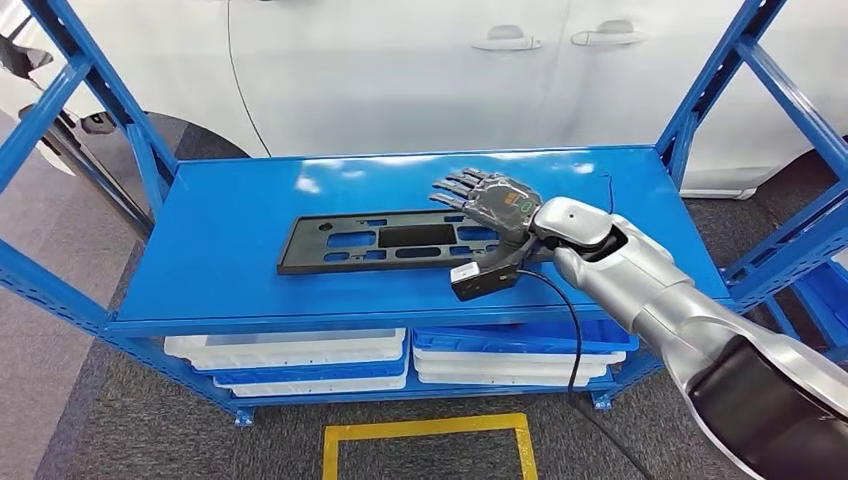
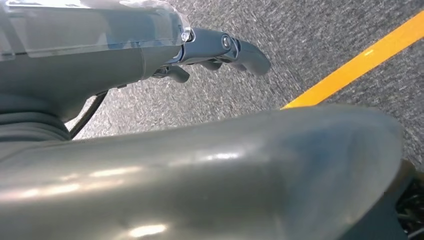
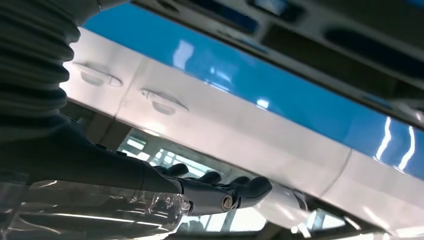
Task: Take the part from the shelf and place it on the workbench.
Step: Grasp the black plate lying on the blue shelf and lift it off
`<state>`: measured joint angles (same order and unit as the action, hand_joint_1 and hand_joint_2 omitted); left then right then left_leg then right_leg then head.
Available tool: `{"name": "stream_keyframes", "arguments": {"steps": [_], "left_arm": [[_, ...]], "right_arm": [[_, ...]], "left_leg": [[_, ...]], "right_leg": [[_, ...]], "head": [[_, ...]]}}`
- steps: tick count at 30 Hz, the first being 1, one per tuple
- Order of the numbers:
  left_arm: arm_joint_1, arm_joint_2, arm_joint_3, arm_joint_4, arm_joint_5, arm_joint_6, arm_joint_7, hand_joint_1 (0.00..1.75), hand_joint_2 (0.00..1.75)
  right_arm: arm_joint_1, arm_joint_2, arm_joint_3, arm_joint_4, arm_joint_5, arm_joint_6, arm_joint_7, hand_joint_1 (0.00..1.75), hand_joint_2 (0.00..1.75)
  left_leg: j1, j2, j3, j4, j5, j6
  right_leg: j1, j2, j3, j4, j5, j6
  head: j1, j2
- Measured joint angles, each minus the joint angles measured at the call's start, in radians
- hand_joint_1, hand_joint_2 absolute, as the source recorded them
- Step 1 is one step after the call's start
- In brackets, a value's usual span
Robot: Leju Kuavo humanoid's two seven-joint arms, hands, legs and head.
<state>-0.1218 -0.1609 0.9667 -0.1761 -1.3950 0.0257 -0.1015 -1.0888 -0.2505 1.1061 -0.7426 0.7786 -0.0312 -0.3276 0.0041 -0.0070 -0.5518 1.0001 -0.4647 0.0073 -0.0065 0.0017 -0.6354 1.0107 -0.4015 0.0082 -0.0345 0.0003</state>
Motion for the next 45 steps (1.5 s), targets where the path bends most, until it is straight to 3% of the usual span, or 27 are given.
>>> {"name": "stream_keyframes", "arguments": {"steps": [2,3,6,7,8,9,11,13,16,18,21,22,23,24,26,28,31,33,34,36,37,38,39,42,43,45], "left_arm": [[-0.001,0.0,0.0,0.0,0.0,-0.002,-0.002,0.0,0.0],[-0.001,0.001,0.0,0.0,0.0,-0.002,-0.004,0.0,0.0],[-0.003,0.001,0.0,-0.001,0.001,-0.004,-0.007,0.0,0.0],[-0.003,0.001,0.0,-0.001,0.001,-0.004,-0.008,0.0,0.0],[-0.002,0.001,0.0,-0.001,0.001,-0.005,-0.008,0.0,0.0],[-0.002,0.001,0.0,-0.001,0.001,-0.005,-0.008,0.0,0.0],[-0.003,0.001,0.0,-0.001,0.001,-0.006,-0.009,0.0,0.0],[-0.004,0.001,0.0,-0.001,0.001,-0.007,-0.009,0.0,0.0],[-0.002,0.001,0.0,-0.001,0.0,-0.008,-0.007,0.0,0.0],[-0.002,0.0,0.0,-0.001,0.0,-0.008,-0.005,0.0,0.0],[-0.004,-0.001,0.0,-0.001,-0.001,-0.01,-0.002,0.0,0.0],[-0.003,-0.001,0.0,-0.001,-0.002,-0.01,-0.001,0.0,0.0],[-0.001,-0.001,-0.001,-0.001,-0.003,-0.011,0.0,0.0,0.0],[-0.001,-0.002,-0.001,-0.001,-0.004,-0.012,0.001,0.0,0.0],[-0.001,-0.004,-0.003,-0.001,-0.008,-0.013,0.001,0.0,0.0],[-0.004,-0.008,-0.005,-0.001,-0.011,-0.016,0.0,0.0,0.0],[-0.01,-0.01,-0.011,-0.001,-0.018,-0.021,0.002,0.0,0.0],[-0.015,-0.011,-0.018,-0.001,-0.021,-0.024,0.004,0.0,0.0],[-0.018,-0.011,-0.021,-0.001,-0.022,-0.025,0.006,0.0,0.0],[-0.021,-0.012,-0.026,-0.001,-0.025,-0.027,0.009,0.0,0.0],[-0.022,-0.012,-0.027,-0.001,-0.026,-0.028,0.01,0.0,0.0],[-0.022,-0.013,-0.028,-0.001,-0.027,-0.029,0.011,0.0,0.0],[-0.023,-0.013,-0.029,-0.001,-0.028,-0.03,0.011,0.0,0.0],[-0.025,-0.014,-0.029,-0.001,-0.028,-0.031,0.011,0.0,0.0],[-0.026,-0.014,-0.029,-0.001,-0.028,-0.032,0.011,0.0,0.0],[-0.026,-0.015,-0.029,-0.001,-0.028,-0.032,0.011,0.0,0.0]], "right_arm": [[0.014,-0.02,0.001,-0.034,0.004,0.005,0.008,0.0,1.75],[0.022,-0.028,0.001,-0.049,0.007,0.005,0.012,0.0,1.75],[0.06,-0.038,0.006,-0.071,0.021,-0.003,0.027,0.0,1.75],[0.079,-0.04,0.008,-0.073,0.029,-0.011,0.033,0.0,1.75],[0.097,-0.042,0.01,-0.072,0.036,-0.022,0.037,0.0,1.75],[0.115,-0.042,0.011,-0.071,0.043,-0.037,0.04,0.0,1.75],[0.143,-0.042,0.011,-0.066,0.051,-0.067,0.041,0.0,1.75],[0.167,-0.042,0.011,-0.055,0.054,-0.09,0.042,0.0,1.75],[0.204,-0.04,0.004,-0.036,0.063,-0.128,0.052,0.0,1.75],[0.222,-0.034,-0.006,-0.02,0.074,-0.15,0.067,0.0,1.75],[0.25,-0.016,-0.024,0.01,0.098,-0.171,0.094,0.0,1.75],[0.257,-0.007,-0.032,0.021,0.11,-0.178,0.103,0.0,1.75],[0.26,0.004,-0.04,0.033,0.123,-0.187,0.11,0.0,1.75],[0.262,0.014,-0.049,0.045,0.138,-0.196,0.118,0.0,1.75],[0.261,0.037,-0.065,0.068,0.168,-0.217,0.137,0.0,1.75],[0.257,0.065,-0.082,0.091,0.196,-0.229,0.161,0.0,1.75],[0.243,0.115,-0.103,0.131,0.227,-0.227,0.2,0.0,1.75],[0.223,0.148,-0.115,0.158,0.24,-0.208,0.218,0.0,1.75],[0.212,0.163,-0.119,0.173,0.246,-0.195,0.224,0.0,1.75],[0.187,0.184,-0.125,0.203,0.261,-0.164,0.231,0.0,1.75],[0.174,0.193,-0.126,0.219,0.271,-0.149,0.233,0.0,1.75],[0.162,0.2,-0.127,0.234,0.281,-0.134,0.233,0.0,1.75],[0.149,0.205,-0.127,0.247,0.292,-0.123,0.234,0.0,1.75],[0.109,0.214,-0.127,0.279,0.313,-0.102,0.233,0.0,1.75],[0.097,0.217,-0.128,0.287,0.317,-0.096,0.233,0.0,1.75],[0.081,0.223,-0.128,0.303,0.324,-0.087,0.234,0.0,1.75]], "left_leg": [[0.003,0.001,-0.004,0.019,-0.018,-0.01],[0.004,0.001,-0.019,0.053,-0.04,-0.015],[0.007,0.002,-0.114,0.247,-0.124,-0.024],[0.007,0.002,-0.139,0.289,-0.131,-0.024],[0.007,0.002,-0.147,0.292,-0.117,-0.022],[0.007,0.002,-0.134,0.254,-0.085,-0.019],[0.004,0.001,-0.072,0.113,-0.01,-0.006],[-0.002,0.001,-0.029,0.019,0.021,0.005],[-0.004,0.0,-0.021,-0.001,0.025,0.015],[0.001,0.002,-0.014,-0.013,0.033,0.023],[0.002,0.004,-0.013,-0.017,0.037,0.031],[0.002,0.005,-0.013,-0.017,0.037,0.031],[0.002,0.006,-0.012,-0.016,0.037,0.031],[0.002,0.006,-0.012,-0.015,0.037,0.031],[0.001,0.006,-0.012,-0.011,0.036,0.026],[-0.001,0.005,-0.012,-0.007,0.034,0.016],[0.0,0.004,-0.015,-0.007,0.036,-0.003],[0.002,0.004,-0.028,0.023,0.013,-0.015],[0.003,0.004,-0.048,0.067,-0.015,-0.02],[0.006,0.004,-0.112,0.207,-0.087,-0.028],[0.008,0.004,-0.14,0.268,-0.109,-0.031],[0.009,0.004,-0.153,0.297,-0.111,-0.032],[0.01,0.004,-0.144,0.28,-0.092,-0.033],[0.012,0.005,-0.045,0.079,0.002,-0.026],[0.011,0.004,-0.024,0.031,0.016,-0.021],[0.007,0.003,-0.015,0.006,0.019,-0.009]], "right_leg": [[-0.002,0.0,0.005,-0.004,-0.002,-0.012],[-0.005,0.0,0.008,-0.007,-0.002,-0.017],[-0.004,0.001,0.012,-0.008,-0.005,-0.025],[-0.002,0.001,0.013,-0.007,-0.006,-0.026],[-0.001,0.001,0.014,-0.007,-0.007,-0.026],[0.001,0.002,0.016,-0.007,-0.007,-0.026],[0.004,0.003,0.02,-0.007,-0.01,-0.024],[0.005,0.004,0.02,-0.006,-0.01,-0.016],[0.004,0.004,0.02,-0.008,-0.008,0.001],[0.002,0.004,0.009,0.024,-0.033,0.012],[-0.004,0.003,-0.073,0.212,-0.13,0.026],[-0.006,0.003,-0.096,0.264,-0.146,0.03],[-0.008,0.003,-0.101,0.28,-0.144,0.032],[-0.01,0.002,-0.083,0.251,-0.123,0.032],[-0.012,0.0,-0.003,0.107,-0.066,0.027],[-0.007,0.001,0.052,0.002,-0.036,0.016],[-0.002,0.003,0.057,-0.014,-0.028,-0.002],[-0.006,0.002,0.057,-0.022,-0.02,-0.015],[-0.008,0.001,0.056,-0.025,-0.016,-0.021],[-0.007,-0.001,0.048,-0.024,-0.013,-0.025],[-0.006,-0.001,0.044,-0.023,-0.012,-0.026],[-0.006,-0.001,0.042,-0.021,-0.011,-0.025],[-0.006,-0.001,0.04,-0.019,-0.011,-0.024],[-0.005,-0.001,0.038,-0.011,-0.014,-0.015],[-0.003,0.0,0.036,-0.009,-0.013,-0.01],[0.0,0.0,0.031,-0.008,-0.01,0.002]], "head": [[0.0,0.0],[0.0,0.0],[0.0,0.0],[0.0,0.0],[0.0,0.0],[0.0,0.0],[0.0,0.0],[0.0,0.0],[0.0,0.0],[0.0,0.0],[0.0,0.0],[0.0,0.0],[0.0,0.0],[0.0,0.0],[0.0,0.0],[0.0,0.0],[0.0,0.0],[0.0,0.0],[0.0,0.0],[0.0,0.0],[0.0,0.0],[0.0,0.0],[0.0,0.0],[0.0,0.0],[0.0,0.0],[0.0,0.0]]}}
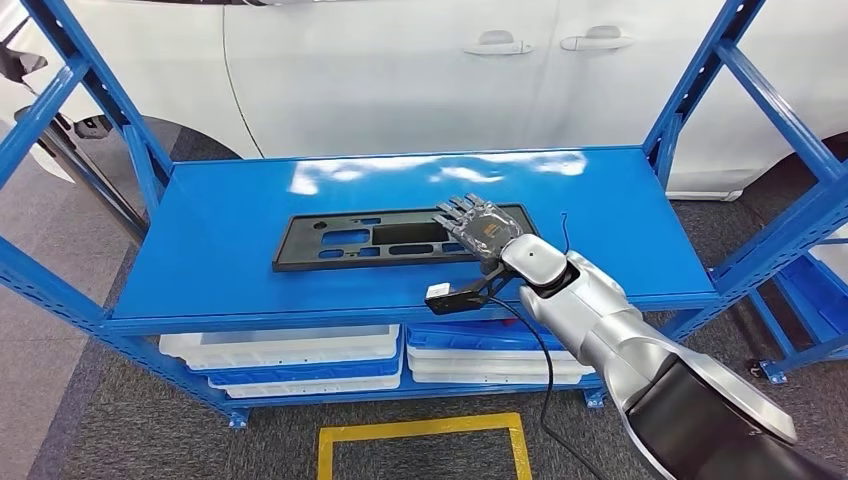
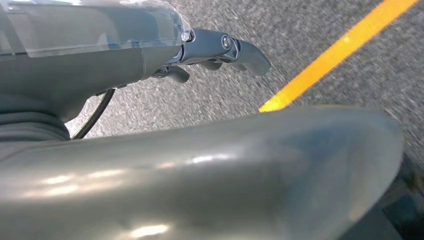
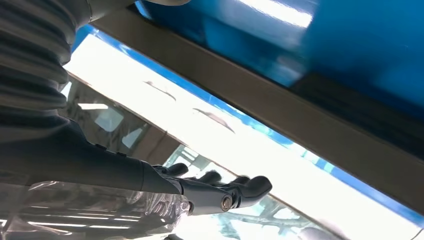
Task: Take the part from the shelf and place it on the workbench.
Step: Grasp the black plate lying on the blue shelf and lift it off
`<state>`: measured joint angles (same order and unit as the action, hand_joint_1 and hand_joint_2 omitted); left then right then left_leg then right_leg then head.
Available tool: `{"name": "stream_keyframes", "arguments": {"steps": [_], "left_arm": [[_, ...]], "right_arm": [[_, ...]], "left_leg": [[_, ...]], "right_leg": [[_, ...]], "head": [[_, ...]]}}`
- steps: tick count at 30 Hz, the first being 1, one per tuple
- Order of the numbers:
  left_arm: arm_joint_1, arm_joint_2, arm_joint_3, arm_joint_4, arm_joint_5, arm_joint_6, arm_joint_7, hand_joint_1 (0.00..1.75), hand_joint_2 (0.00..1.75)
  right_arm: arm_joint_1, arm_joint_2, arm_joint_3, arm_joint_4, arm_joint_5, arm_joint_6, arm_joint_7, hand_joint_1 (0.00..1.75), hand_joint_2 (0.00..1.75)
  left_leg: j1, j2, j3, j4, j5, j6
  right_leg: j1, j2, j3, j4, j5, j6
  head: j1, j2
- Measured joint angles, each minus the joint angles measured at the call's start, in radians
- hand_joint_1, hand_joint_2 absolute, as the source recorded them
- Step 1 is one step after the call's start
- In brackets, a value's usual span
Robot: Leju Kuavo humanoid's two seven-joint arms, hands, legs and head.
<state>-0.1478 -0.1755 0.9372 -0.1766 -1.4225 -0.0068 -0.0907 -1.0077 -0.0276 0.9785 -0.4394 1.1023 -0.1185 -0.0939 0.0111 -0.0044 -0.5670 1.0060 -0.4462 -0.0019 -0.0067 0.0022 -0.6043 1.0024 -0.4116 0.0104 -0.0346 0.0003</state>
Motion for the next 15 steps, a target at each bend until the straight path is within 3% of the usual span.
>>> {"name": "stream_keyframes", "arguments": {"steps": [2,4,5,7,8,9,10,12,13,15], "left_arm": [[0.0,-0.002,0.0,0.0,0.0,0.0,0.0,0.0,0.0],[-0.001,-0.004,-0.001,0.0,0.0,0.0,0.0,0.0,0.0],[-0.001,-0.005,-0.002,0.0,0.0,0.0,-0.001,0.0,0.0],[-0.001,-0.007,-0.003,0.0,0.0,0.0,-0.003,0.0,0.0],[-0.001,-0.008,-0.004,0.0,0.0,0.0,-0.005,0.0,0.0],[-0.001,-0.008,-0.005,0.0,0.001,0.0,-0.007,0.0,0.0],[0.0,-0.008,-0.006,0.0,0.002,0.0,-0.008,0.0,0.0],[-0.001,-0.009,-0.006,0.0,0.003,0.0,-0.011,0.0,0.0],[-0.001,-0.009,-0.007,0.0,0.003,0.0,-0.011,0.0,0.0],[-0.002,-0.01,-0.007,0.0,0.005,0.001,-0.011,0.0,0.0]], "right_arm": [[-0.007,0.006,0.0,0.014,0.004,0.005,0.006,0.0,1.75],[-0.011,0.01,0.0,0.027,0.007,0.005,0.014,0.0,1.75],[-0.011,0.013,0.0,0.033,0.008,0.005,0.017,0.21,1.75],[-0.008,0.019,0.0,0.048,0.009,0.003,0.021,1.04,1.75],[-0.006,0.021,0.0,0.054,0.008,0.003,0.022,1.48,1.75],[-0.004,0.023,0.0,0.06,0.007,0.003,0.023,1.71,1.75],[-0.005,0.026,0.0,0.065,0.007,0.004,0.022,1.73,1.75],[-0.012,0.03,-0.001,0.072,0.006,0.011,0.019,1.75,1.75],[-0.016,0.033,-0.002,0.076,0.006,0.016,0.016,1.75,1.75],[-0.022,0.038,-0.003,0.082,0.006,0.025,0.007,1.75,1.75]], "left_leg": [[0.001,-0.001,-0.001,-0.004,0.006,0.014],[0.004,0.0,-0.001,-0.01,0.012,0.026],[0.004,0.0,-0.002,-0.011,0.013,0.03],[0.002,0.001,-0.004,-0.011,0.013,0.034],[0.001,0.0,-0.004,-0.01,0.013,0.035],[0.0,-0.001,-0.004,-0.009,0.013,0.034],[-0.001,-0.002,-0.003,-0.009,0.011,0.034],[-0.003,-0.003,-0.001,-0.006,0.007,0.029],[-0.005,-0.003,-0.002,-0.004,0.005,0.025],[-0.007,-0.002,-0.006,-0.003,0.003,0.017]], "right_leg": [[-0.002,0.0,-0.003,0.002,-0.003,0.012],[-0.005,-0.001,-0.029,0.06,-0.041,0.021],[-0.006,-0.001,-0.057,0.121,-0.074,0.024],[-0.007,-0.001,-0.124,0.263,-0.132,0.028],[-0.007,-0.001,-0.143,0.299,-0.137,0.028],[-0.007,-0.001,-0.141,0.294,-0.123,0.027],[-0.006,-0.001,-0.119,0.247,-0.091,0.024],[-0.004,-0.001,-0.049,0.1,-0.023,0.013],[-0.002,-0.001,-0.024,0.046,-0.006,0.008],[0.004,0.0,-0.01,0.007,-0.004,0.001]], "head": [[0.0,0.0],[0.0,0.0],[0.0,0.0],[0.0,0.0],[0.0,0.0],[0.0,0.0],[0.0,0.0],[0.0,0.0],[0.0,0.0],[0.0,0.0]]}}
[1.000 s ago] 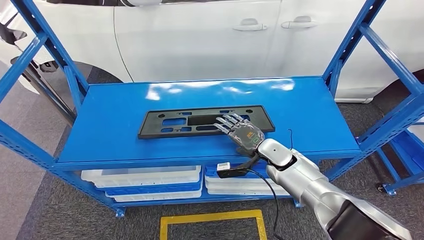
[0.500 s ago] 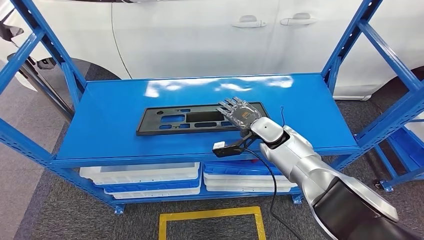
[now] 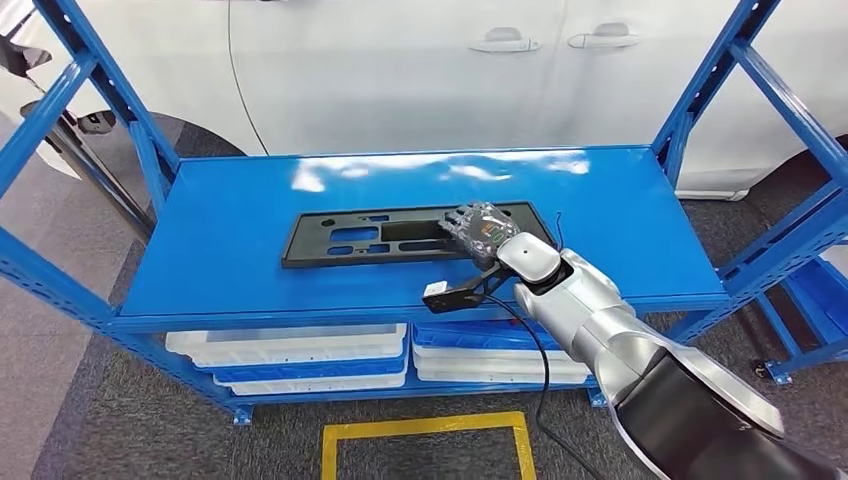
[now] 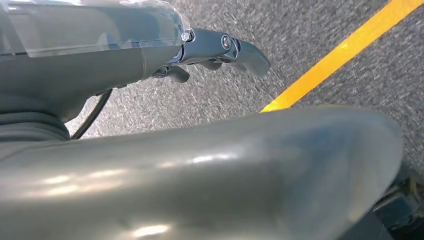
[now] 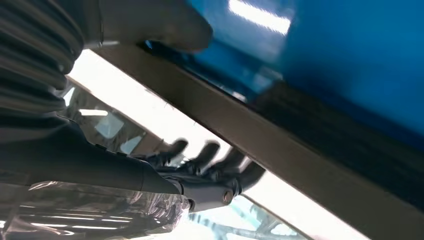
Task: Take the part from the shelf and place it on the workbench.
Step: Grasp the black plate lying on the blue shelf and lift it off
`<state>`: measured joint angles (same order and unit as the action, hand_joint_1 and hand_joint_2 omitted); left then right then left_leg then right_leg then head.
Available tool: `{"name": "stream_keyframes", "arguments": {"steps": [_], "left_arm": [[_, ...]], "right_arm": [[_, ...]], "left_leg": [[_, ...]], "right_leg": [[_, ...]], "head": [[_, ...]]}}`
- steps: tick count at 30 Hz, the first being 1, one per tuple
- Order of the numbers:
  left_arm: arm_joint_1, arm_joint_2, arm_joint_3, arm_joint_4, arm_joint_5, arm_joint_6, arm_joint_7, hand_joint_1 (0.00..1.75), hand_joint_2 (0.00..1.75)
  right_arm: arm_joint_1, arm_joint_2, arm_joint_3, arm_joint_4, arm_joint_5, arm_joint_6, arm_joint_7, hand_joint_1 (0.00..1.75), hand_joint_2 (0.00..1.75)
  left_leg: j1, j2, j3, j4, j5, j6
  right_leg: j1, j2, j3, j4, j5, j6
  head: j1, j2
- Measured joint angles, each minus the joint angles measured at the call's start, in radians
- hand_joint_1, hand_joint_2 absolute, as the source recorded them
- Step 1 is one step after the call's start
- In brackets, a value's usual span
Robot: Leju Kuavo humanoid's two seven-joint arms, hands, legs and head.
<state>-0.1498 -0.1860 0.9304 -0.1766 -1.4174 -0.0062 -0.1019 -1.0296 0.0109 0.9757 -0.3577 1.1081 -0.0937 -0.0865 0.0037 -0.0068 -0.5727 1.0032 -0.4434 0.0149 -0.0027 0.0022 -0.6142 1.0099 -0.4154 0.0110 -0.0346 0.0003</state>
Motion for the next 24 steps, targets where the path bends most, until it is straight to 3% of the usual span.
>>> {"name": "stream_keyframes", "arguments": {"steps": [2,4,7,8,9,10,12,13,15,18,20,22,23,24], "left_arm": [[-0.001,0.0,0.0,0.0,0.002,0.0,0.0,0.0,0.0],[-0.001,0.0,0.0,0.0,0.002,0.001,-0.001,0.0,0.0],[0.0,0.0,0.0,0.0,0.002,0.001,-0.005,0.0,0.0],[0.001,0.0,0.0,0.0,0.002,0.001,-0.006,0.0,0.0],[0.001,0.0,0.0,0.0,0.002,0.001,-0.007,0.0,0.0],[0.001,0.0,0.0,0.0,0.002,0.001,-0.007,0.0,0.0],[0.0,0.001,0.0,0.0,0.002,0.001,-0.009,0.0,0.0],[-0.002,0.001,0.0,0.0,0.002,0.001,-0.009,0.0,0.0],[-0.003,0.002,0.0,0.0,0.003,0.001,-0.01,0.0,0.0],[-0.004,0.002,-0.001,0.0,0.004,0.001,-0.009,0.0,0.0],[-0.004,0.002,-0.001,0.0,0.004,0.001,-0.007,0.0,0.0],[-0.004,0.002,-0.001,0.0,0.005,0.003,-0.003,0.0,0.0],[-0.003,0.002,-0.001,0.0,0.005,0.004,0.0,0.0,0.0],[-0.002,0.003,0.0,0.0,0.006,0.006,0.002,0.0,0.0]], "right_arm": [[-0.004,0.005,-0.001,0.003,0.0,0.004,-0.007,1.75,1.75],[-0.011,0.011,-0.003,0.005,0.0,0.006,-0.011,1.75,1.75],[-0.016,0.018,-0.004,0.009,0.0,0.01,-0.019,1.75,1.75],[-0.015,0.02,-0.004,0.01,0.0,0.011,-0.021,1.75,1.75],[-0.015,0.021,-0.004,0.011,0.0,0.012,-0.023,1.75,1.75],[-0.015,0.022,-0.004,0.012,0.0,0.012,-0.025,1.75,1.75],[-0.016,0.023,-0.005,0.013,-0.003,0.011,-0.03,1.75,1.75],[-0.017,0.023,-0.007,0.013,-0.009,0.009,-0.033,1.75,1.75],[-0.018,0.023,-0.019,0.013,-0.037,-0.003,-0.048,1.75,1.75],[-0.02,0.02,-0.062,0.003,-0.114,-0.025,-0.101,1.75,1.75],[-0.027,0.014,-0.105,-0.021,-0.17,-0.029,-0.143,1.75,1.75],[-0.039,0.006,-0.152,-0.056,-0.222,-0.019,-0.18,1.75,1.75],[-0.045,0.003,-0.173,-0.078,-0.249,-0.006,-0.198,1.75,1.75],[-0.051,-0.001,-0.193,-0.105,-0.279,0.012,-0.216,1.75,1.75]], "left_leg": [[0.0,0.001,0.0,0.001,-0.004,-0.009],[0.001,0.001,-0.017,0.044,-0.034,-0.02],[0.006,0.001,-0.11,0.239,-0.125,-0.032],[0.008,0.001,-0.137,0.289,-0.136,-0.035],[0.009,0.002,-0.146,0.3,-0.126,-0.036],[0.011,0.002,-0.134,0.267,-0.097,-0.037],[0.013,0.002,-0.068,0.123,-0.021,-0.035],[0.012,0.002,-0.039,0.061,0.002,-0.031],[0.009,0.001,-0.018,0.01,0.012,-0.019],[0.009,0.0,-0.019,0.004,0.017,0.002],[0.011,0.002,-0.019,-0.001,0.021,0.012],[0.009,0.003,-0.021,0.0,0.021,0.017],[0.008,0.003,-0.021,0.0,0.021,0.018],[0.007,0.002,-0.021,0.002,0.02,0.019]], "right_leg": [[-0.003,0.001,0.001,-0.006,0.001,-0.008],[-0.009,0.0,0.006,-0.012,0.002,-0.018],[-0.01,-0.003,0.01,-0.014,0.001,-0.025],[-0.01,-0.003,0.01,-0.014,0.0,-0.025],[-0.01,-0.002,0.011,-0.013,-0.001,-0.024],[-0.011,-0.001,0.013,-0.013,-0.002,-0.023],[-0.01,0.0,0.018,-0.01,-0.006,-0.017],[-0.008,0.002,0.018,-0.008,-0.008,-0.013],[-0.004,0.003,0.015,-0.006,-0.008,-0.002],[-0.008,0.003,0.008,0.004,-0.016,0.014],[-0.011,0.003,-0.027,0.08,-0.064,0.022],[-0.011,0.002,-0.096,0.227,-0.131,0.027],[-0.011,0.002,-0.123,0.284,-0.147,0.028],[-0.011,0.002,-0.136,0.308,-0.145,0.027]], "head": [[0.0,0.0],[0.0,0.0],[0.0,0.0],[0.0,0.0],[0.0,0.0],[0.0,0.0],[0.0,0.0],[0.0,0.0],[0.0,0.0],[0.0,0.0],[0.0,0.0],[0.0,0.0],[0.0,0.0],[0.0,0.0]]}}
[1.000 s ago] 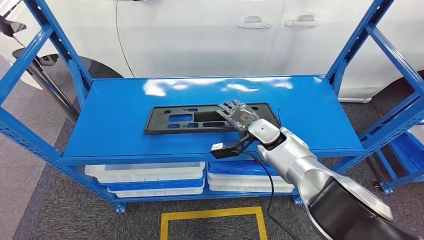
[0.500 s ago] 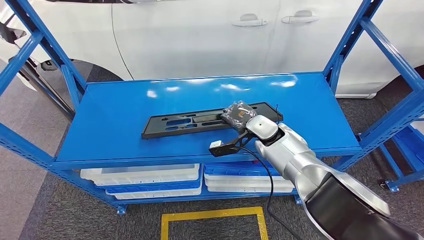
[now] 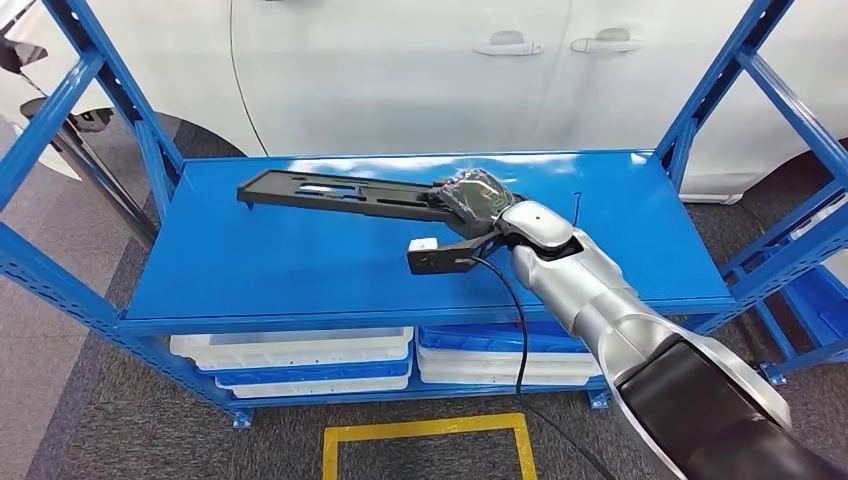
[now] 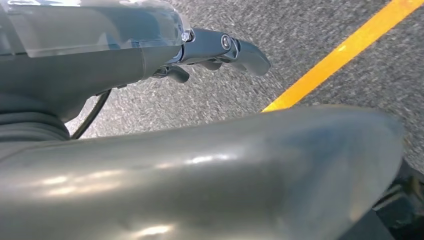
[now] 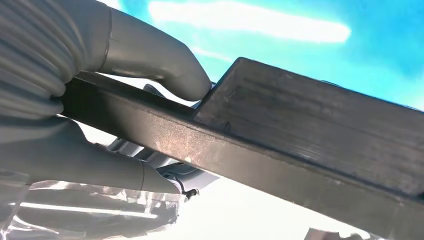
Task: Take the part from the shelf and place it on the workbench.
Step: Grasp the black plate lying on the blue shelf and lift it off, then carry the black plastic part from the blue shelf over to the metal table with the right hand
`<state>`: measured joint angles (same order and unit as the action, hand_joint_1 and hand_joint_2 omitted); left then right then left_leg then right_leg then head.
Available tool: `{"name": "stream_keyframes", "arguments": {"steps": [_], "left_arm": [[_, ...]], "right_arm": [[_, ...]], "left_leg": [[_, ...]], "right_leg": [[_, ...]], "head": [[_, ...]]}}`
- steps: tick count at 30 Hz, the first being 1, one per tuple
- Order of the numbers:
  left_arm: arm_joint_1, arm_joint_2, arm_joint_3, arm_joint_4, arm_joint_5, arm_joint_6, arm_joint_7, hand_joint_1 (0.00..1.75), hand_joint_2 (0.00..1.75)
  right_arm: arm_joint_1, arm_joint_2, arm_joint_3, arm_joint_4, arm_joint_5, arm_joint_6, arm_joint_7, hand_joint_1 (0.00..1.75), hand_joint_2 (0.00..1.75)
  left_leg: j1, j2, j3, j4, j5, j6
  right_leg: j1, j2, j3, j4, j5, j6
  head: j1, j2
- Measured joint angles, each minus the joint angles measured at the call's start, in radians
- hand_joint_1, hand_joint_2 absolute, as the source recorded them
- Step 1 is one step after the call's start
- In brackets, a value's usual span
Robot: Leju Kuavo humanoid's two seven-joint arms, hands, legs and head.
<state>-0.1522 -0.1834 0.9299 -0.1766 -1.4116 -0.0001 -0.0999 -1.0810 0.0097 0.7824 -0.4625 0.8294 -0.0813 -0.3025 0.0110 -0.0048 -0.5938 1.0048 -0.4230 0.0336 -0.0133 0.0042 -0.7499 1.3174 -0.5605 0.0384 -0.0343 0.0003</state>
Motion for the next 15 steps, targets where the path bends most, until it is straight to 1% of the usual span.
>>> {"name": "stream_keyframes", "arguments": {"steps": [1,2,3,4,5,6,7,8,9,10,11,12,13,14,15], "left_arm": [[0.0,0.0,0.0,0.0,0.001,0.002,0.002,0.0,0.0],[0.0,0.0,0.0,0.0,0.002,0.004,0.003,0.0,0.0],[0.0,0.0,0.0,0.0,0.005,0.006,0.004,0.0,0.0],[0.0,0.0,0.0,0.0,0.007,0.007,0.004,0.0,0.0],[-0.001,0.0,0.0,0.0,0.01,0.008,0.003,0.0,0.0],[-0.001,0.0,0.0,0.0,0.013,0.008,0.002,0.0,0.0],[-0.003,0.0,0.0,0.0,0.016,0.009,0.0,0.0,0.0],[-0.004,0.001,0.0,0.0,0.018,0.011,-0.002,0.0,0.0],[-0.005,0.001,0.0,0.0,0.02,0.013,-0.004,0.0,0.0],[-0.006,0.002,0.0,0.0,0.022,0.018,-0.006,0.0,0.0],[-0.007,0.002,0.0,0.0,0.025,0.023,-0.008,0.0,0.0],[-0.007,0.003,0.001,0.0,0.03,0.03,-0.01,0.0,0.0],[-0.008,0.003,0.002,0.0,0.035,0.036,-0.011,0.0,0.0],[-0.008,0.003,0.003,0.0,0.039,0.04,-0.012,0.0,0.0],[-0.008,0.003,0.004,0.0,0.042,0.044,-0.014,0.0,0.0]], "right_arm": [[-0.008,-0.004,-0.02,-0.032,-0.034,0.025,-0.015,1.75,1.75],[-0.018,-0.007,-0.04,-0.068,-0.073,0.054,-0.026,1.75,1.75],[-0.031,-0.011,-0.06,-0.108,-0.115,0.086,-0.032,1.75,1.75],[-0.044,-0.015,-0.08,-0.15,-0.16,0.117,-0.033,1.75,1.75],[-0.057,-0.018,-0.099,-0.197,-0.211,0.149,-0.033,1.75,1.75],[-0.067,-0.021,-0.117,-0.245,-0.262,0.176,-0.032,1.75,1.75],[-0.072,-0.024,-0.132,-0.289,-0.312,0.199,-0.032,1.75,1.75],[-0.075,-0.028,-0.145,-0.334,-0.364,0.217,-0.032,1.75,1.75],[-0.075,-0.032,-0.156,-0.376,-0.414,0.23,-0.032,1.75,1.75],[-0.075,-0.035,-0.166,-0.418,-0.468,0.24,-0.033,1.75,1.75],[-0.074,-0.038,-0.177,-0.46,-0.524,0.25,-0.035,1.75,1.75],[-0.07,-0.04,-0.188,-0.502,-0.58,0.26,-0.038,1.75,1.75],[-0.065,-0.041,-0.198,-0.539,-0.627,0.268,-0.041,1.75,1.75],[-0.056,-0.042,-0.206,-0.572,-0.661,0.274,-0.044,1.75,1.75],[-0.046,-0.044,-0.212,-0.603,-0.685,0.28,-0.045,1.75,1.75]], "left_leg": [[-0.001,-0.001,0.0,0.002,-0.001,0.0],[-0.001,-0.002,0.001,0.003,-0.002,0.0],[-0.002,-0.003,0.0,0.005,-0.004,-0.002],[-0.005,-0.003,-0.002,0.009,-0.006,-0.005],[-0.006,-0.003,-0.004,0.011,-0.008,-0.009],[-0.007,-0.003,-0.006,0.011,-0.009,-0.013],[-0.007,-0.003,-0.006,0.011,-0.009,-0.017],[-0.007,-0.003,-0.006,0.009,-0.01,-0.022],[-0.007,-0.003,-0.007,0.012,-0.015,-0.027],[-0.007,-0.002,-0.013,0.029,-0.029,-0.031],[-0.007,-0.002,-0.029,0.065,-0.053,-0.036],[-0.005,-0.001,-0.054,0.123,-0.085,-0.041],[-0.003,-0.001,-0.085,0.194,-0.118,-0.044],[-0.001,-0.001,-0.116,0.259,-0.14,-0.048],[0.001,-0.001,-0.135,0.297,-0.145,-0.05]], "right_leg": [[0.0,0.0,0.008,-0.021,0.022,-0.003],[0.001,0.0,0.033,-0.078,0.057,-0.007],[0.002,0.0,0.068,-0.156,0.094,-0.013],[0.005,0.0,0.098,-0.226,0.121,-0.019],[0.007,-0.001,0.118,-0.274,0.136,-0.023],[0.011,-0.001,0.129,-0.3,0.14,-0.027],[0.013,-0.001,0.13,-0.303,0.138,-0.028],[0.011,-0.001,0.131,-0.305,0.139,-0.032],[0.009,-0.002,0.134,-0.31,0.14,-0.036],[0.005,-0.003,0.137,-0.315,0.142,-0.041],[0.001,-0.005,0.139,-0.319,0.143,-0.046],[0.001,-0.005,0.14,-0.32,0.143,-0.049],[0.001,-0.005,0.141,-0.32,0.142,-0.051],[0.001,-0.004,0.142,-0.32,0.141,-0.052],[0.001,-0.004,0.143,-0.32,0.14,-0.052]], "head": [[0.0,0.0],[0.0,0.0],[0.0,0.0],[0.0,0.0],[0.0,0.0],[0.0,0.0],[0.0,0.0],[0.0,0.0],[0.0,0.0],[0.0,0.0],[0.0,0.0],[0.0,0.0],[0.0,0.0],[0.0,0.0],[0.0,0.0]]}}
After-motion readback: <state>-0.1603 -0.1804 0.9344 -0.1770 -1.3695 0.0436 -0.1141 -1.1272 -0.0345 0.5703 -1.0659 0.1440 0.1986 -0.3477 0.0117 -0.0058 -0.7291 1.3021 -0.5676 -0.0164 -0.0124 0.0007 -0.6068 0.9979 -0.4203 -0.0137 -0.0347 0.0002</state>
